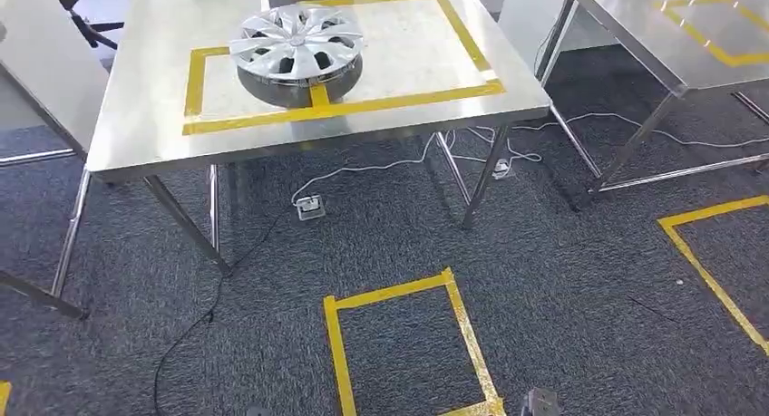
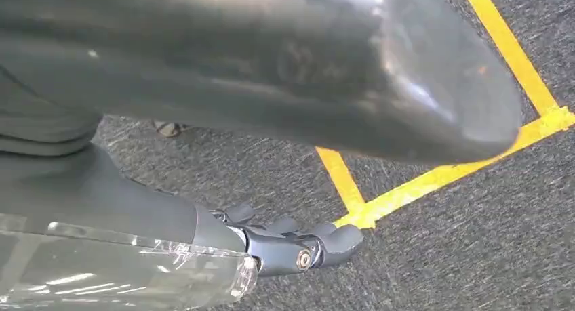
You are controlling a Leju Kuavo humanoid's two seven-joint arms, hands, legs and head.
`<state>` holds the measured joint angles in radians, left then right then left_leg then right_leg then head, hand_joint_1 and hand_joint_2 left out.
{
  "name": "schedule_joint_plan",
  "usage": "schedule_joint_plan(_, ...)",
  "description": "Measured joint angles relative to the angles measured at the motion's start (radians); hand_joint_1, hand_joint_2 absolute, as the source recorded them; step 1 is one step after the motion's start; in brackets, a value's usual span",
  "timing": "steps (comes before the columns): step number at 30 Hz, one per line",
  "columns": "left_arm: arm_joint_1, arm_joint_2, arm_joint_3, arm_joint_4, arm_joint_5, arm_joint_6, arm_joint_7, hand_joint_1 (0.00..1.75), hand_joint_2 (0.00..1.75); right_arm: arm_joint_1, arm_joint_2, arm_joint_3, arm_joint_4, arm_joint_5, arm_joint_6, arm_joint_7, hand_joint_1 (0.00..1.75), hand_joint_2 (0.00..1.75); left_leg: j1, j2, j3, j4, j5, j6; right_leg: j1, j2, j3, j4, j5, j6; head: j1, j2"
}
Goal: Take the parts from the cabinet and place them on the table.
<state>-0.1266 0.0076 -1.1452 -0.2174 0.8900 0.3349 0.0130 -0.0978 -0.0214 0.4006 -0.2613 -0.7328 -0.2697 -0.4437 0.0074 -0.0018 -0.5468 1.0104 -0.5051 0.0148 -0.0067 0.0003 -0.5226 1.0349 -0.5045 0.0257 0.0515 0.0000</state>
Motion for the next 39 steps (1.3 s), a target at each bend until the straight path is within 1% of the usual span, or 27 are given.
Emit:
schedule_joint_plan(1, 0.0, -0.001, 0.0, 0.0, -0.001, 0.0, -0.004, 0.0, 0.0, -0.002, 0.0, 0.0, 0.0, 0.0, 0.0, 0.0, 0.0, 0.0, -0.006, -0.001, -0.003, 0.003, 0.0, -0.004, 0.004, 0.001, 0.014, -0.033, -0.009, -0.006, 0.001, 0.0)
schedule_joint_plan(2, -0.001, -0.001, 0.0, 0.0, -0.002, 0.0, -0.008, 0.0, 0.0, -0.004, 0.0, 0.0, 0.001, 0.0, 0.0, -0.001, 0.0, 0.0, -0.006, 0.0, -0.01, 0.005, 0.003, -0.011, 0.004, 0.0, 0.014, -0.046, -0.012, -0.01, 0.0, 0.0)
schedule_joint_plan(3, 0.0, -0.001, 0.0, 0.0, -0.003, 0.0, -0.008, 0.0, 0.0, -0.003, 0.0, 0.0, 0.001, -0.002, 0.0, -0.001, 0.0, 0.0, -0.011, 0.0, -0.016, 0.01, -0.006, -0.009, 0.001, 0.001, 0.01, -0.053, -0.008, -0.007, -0.003, 0.0)
schedule_joint_plan(4, 0.0, -0.001, 0.0, 0.0, -0.003, 0.0, -0.009, 0.0, 0.0, 0.001, 0.003, 0.0, 0.001, -0.002, 0.0, -0.001, 0.0, 0.0, -0.01, 0.001, -0.015, 0.009, -0.003, 0.015, 0.001, 0.0, 0.01, -0.05, -0.01, 0.001, -0.007, 0.0)
schedule_joint_plan(6, 0.0, -0.001, 0.0, 0.0, -0.004, 0.0, -0.009, 0.0, 0.0, 0.008, 0.002, 0.0, 0.002, -0.003, 0.0, -0.002, 0.0, 0.0, -0.01, 0.0, -0.01, 0.004, 0.0, 0.005, 0.003, 0.0, 0.012, -0.05, -0.01, -0.003, -0.007, 0.0)
schedule_joint_plan(13, 0.0, 0.0, 0.0, 0.0, -0.004, 0.0, -0.006, 0.0, 0.0, 0.008, 0.002, 0.001, 0.006, -0.01, 0.001, -0.003, 0.0, 0.0, -0.008, 0.0, -0.004, -0.006, 0.006, -0.007, 0.004, 0.0, 0.013, -0.049, -0.011, -0.012, -0.016, 0.0)
schedule_joint_plan(14, 0.0, 0.0, 0.0, 0.0, -0.004, 0.0, -0.005, 0.0, 0.0, 0.008, 0.002, 0.002, 0.006, -0.011, 0.0, -0.003, 0.0, 0.0, -0.008, 0.0, -0.004, -0.006, 0.006, -0.007, 0.005, 0.0, 0.013, -0.048, -0.011, -0.012, -0.016, 0.0)
schedule_joint_plan(18, 0.0, 0.002, 0.0, 0.0, -0.004, 0.0, 0.0, 0.0, 0.0, 0.008, 0.007, 0.008, 0.009, -0.012, -0.003, -0.004, 0.0, 0.0, -0.015, -0.001, -0.006, -0.006, 0.002, 0.003, -0.002, -0.004, 0.018, -0.058, -0.007, -0.005, -0.016, 0.0)
schedule_joint_plan(19, 0.0, 0.002, 0.0, 0.0, -0.004, 0.0, 0.001, 0.0, 0.0, 0.007, 0.008, 0.008, 0.01, -0.012, -0.004, -0.004, 0.0, 0.0, -0.015, -0.001, -0.001, -0.021, 0.007, 0.009, 0.0, -0.006, 0.025, -0.068, -0.005, -0.001, -0.022, 0.0)
schedule_joint_plan(20, 0.0, 0.0, 0.0, -0.001, -0.004, 0.0, 0.002, 0.0, 0.0, 0.008, 0.006, 0.008, 0.011, -0.012, -0.005, -0.004, 0.0, 0.0, 0.001, -0.001, 0.019, -0.049, 0.024, 0.006, -0.001, -0.006, 0.029, -0.067, -0.011, -0.001, -0.027, 0.0)
schedule_joint_plan(21, 0.0, 0.0, 0.0, 0.0, -0.004, 0.0, 0.002, 0.0, 0.0, 0.007, 0.006, 0.008, 0.011, -0.012, -0.006, -0.007, 0.0, 0.0, 0.0, -0.005, 0.027, -0.062, 0.027, 0.007, 0.0, -0.004, 0.019, -0.045, -0.028, 0.006, -0.021, 0.0)
schedule_joint_plan(22, -0.001, -0.001, 0.0, -0.001, -0.005, 0.0, 0.002, 0.0, 0.0, 0.006, 0.007, 0.008, 0.011, -0.012, -0.006, -0.006, 0.0, 0.0, 0.001, -0.006, 0.027, -0.062, 0.03, 0.011, -0.002, -0.002, -0.014, 0.018, -0.067, 0.012, -0.014, 0.0)
schedule_joint_plan(23, 0.0, -0.001, 0.0, 0.0, -0.005, 0.0, 0.003, 0.0, 0.0, 0.006, 0.008, 0.01, 0.011, -0.012, -0.006, -0.006, 0.0, 0.0, 0.001, -0.01, 0.027, -0.062, 0.03, 0.011, -0.005, -0.002, -0.05, 0.095, -0.103, 0.018, -0.008, 0.0)
schedule_joint_plan(24, 0.0, -0.002, 0.0, 0.0, -0.004, 0.0, 0.004, 0.0, 0.0, 0.008, 0.008, 0.013, 0.011, -0.012, -0.006, -0.006, 0.0, 0.0, 0.001, -0.014, 0.028, -0.062, 0.029, 0.01, -0.009, -0.002, -0.085, 0.163, -0.127, 0.024, -0.005, 0.0)
schedule_joint_plan(25, 0.0, -0.002, 0.0, 0.0, -0.004, 0.0, 0.004, 0.0, 0.0, 0.01, 0.007, 0.017, 0.012, -0.012, -0.006, -0.006, 0.0, 0.0, 0.001, -0.02, 0.028, -0.061, 0.027, 0.009, -0.011, -0.002, -0.112, 0.21, -0.136, 0.029, -0.005, 0.0)
schedule_joint_plan(26, 0.001, -0.002, 0.0, 0.0, -0.005, 0.0, 0.004, 0.0, 0.0, 0.011, 0.007, 0.018, 0.013, -0.012, -0.006, -0.006, 0.0, 0.0, 0.002, -0.029, 0.029, -0.06, 0.026, 0.007, -0.015, -0.002, -0.117, 0.21, -0.118, 0.033, -0.002, 0.0)
schedule_joint_plan(27, 0.001, -0.003, 0.0, 0.0, -0.005, 0.0, 0.005, 0.0, 0.0, 0.011, 0.007, 0.018, 0.014, -0.012, -0.007, -0.006, 0.0, 0.0, 0.004, -0.039, 0.029, -0.058, 0.024, 0.004, -0.019, -0.001, -0.101, 0.165, -0.076, 0.036, -0.001, 0.0)
schedule_joint_plan(28, 0.0, -0.003, 0.0, 0.0, -0.005, 0.0, 0.005, 0.0, 0.0, 0.01, 0.007, 0.019, 0.015, -0.012, -0.007, -0.006, 0.0, 0.0, 0.006, -0.051, 0.03, -0.054, 0.021, -0.002, -0.023, 0.003, -0.068, 0.085, -0.026, 0.039, -0.001, 0.0)
schedule_joint_plan(29, 0.0, -0.005, 0.0, 0.0, -0.005, 0.0, 0.005, 0.0, 0.0, 0.01, 0.007, 0.02, 0.015, -0.012, -0.007, -0.006, 0.0, 0.0, 0.009, -0.062, 0.03, -0.047, 0.017, -0.008, -0.028, 0.02, -0.028, -0.004, 0.021, 0.043, -0.002, 0.0)
schedule_joint_plan(30, 0.0, -0.005, 0.0, 0.0, -0.005, 0.0, 0.005, 0.0, 0.0, 0.012, 0.007, 0.022, 0.016, -0.012, -0.007, -0.006, 0.0, 0.0, 0.01, -0.073, 0.025, -0.041, 0.012, -0.017, -0.033, 0.064, 0.0, -0.057, 0.021, 0.043, 0.0, 0.0)
schedule_joint_plan(31, -0.003, -0.004, 0.0, 0.0, -0.005, 0.0, 0.005, 0.0, 0.0, 0.013, 0.008, 0.024, 0.016, -0.012, -0.008, -0.006, 0.0, 0.0, 0.006, -0.086, 0.019, -0.03, 0.007, -0.025, -0.031, 0.073, 0.004, -0.067, 0.014, 0.03, 0.002, 0.0)
schedule_joint_plan(34, -0.001, -0.004, 0.0, 0.0, -0.005, 0.0, 0.005, 0.0, 0.0, 0.014, 0.008, 0.025, 0.018, -0.012, -0.012, -0.006, 0.0, 0.0, 0.015, -0.115, 0.01, -0.034, 0.016, -0.044, -0.02, 0.037, 0.002, -0.057, 0.012, 0.004, -0.008, 0.0)
schedule_joint_plan(35, 0.0, -0.003, 0.0, 0.0, -0.005, 0.0, 0.005, 0.0, 0.0, 0.012, 0.009, 0.025, 0.019, -0.012, -0.012, -0.006, 0.0, 0.0, 0.017, -0.115, 0.006, -0.029, 0.008, -0.049, -0.027, 0.021, 0.005, -0.066, 0.017, -0.007, -0.008, 0.0)
schedule_joint_plan(36, 0.002, -0.003, 0.0, 0.0, -0.005, 0.0, 0.005, 0.0, 0.0, 0.007, 0.008, 0.024, 0.019, -0.012, -0.013, -0.006, 0.0, 0.0, 0.009, -0.034, -0.004, -0.005, -0.009, -0.049, -0.024, 0.011, 0.007, -0.066, 0.017, -0.014, -0.014, 0.0)
schedule_joint_plan(37, -0.001, -0.003, 0.0, 0.0, -0.006, 0.0, 0.005, 0.0, 0.0, 0.007, 0.009, 0.025, 0.019, -0.012, -0.013, -0.006, 0.0, 0.0, 0.012, -0.002, -0.035, 0.057, -0.045, -0.05, -0.021, 0.001, 0.006, -0.066, 0.015, -0.022, -0.031, 0.0)
schedule_joint_plan(38, -0.003, -0.003, 0.0, 0.0, -0.006, 0.0, 0.005, 0.0, 0.0, 0.009, 0.009, 0.024, 0.019, -0.013, -0.014, -0.006, 0.0, 0.0, 0.012, 0.007, -0.078, 0.143, -0.086, -0.05, -0.018, -0.014, 0.007, -0.066, 0.013, -0.025, -0.036, 0.0)
schedule_joint_plan(39, -0.002, -0.003, 0.0, 0.0, -0.007, 0.0, 0.005, 0.0, 0.0, 0.011, 0.009, 0.025, 0.02, -0.013, -0.014, -0.006, 0.0, 0.0, 0.011, 0.006, -0.123, 0.229, -0.119, -0.051, -0.015, -0.029, 0.007, -0.066, 0.011, -0.028, -0.039, 0.0)
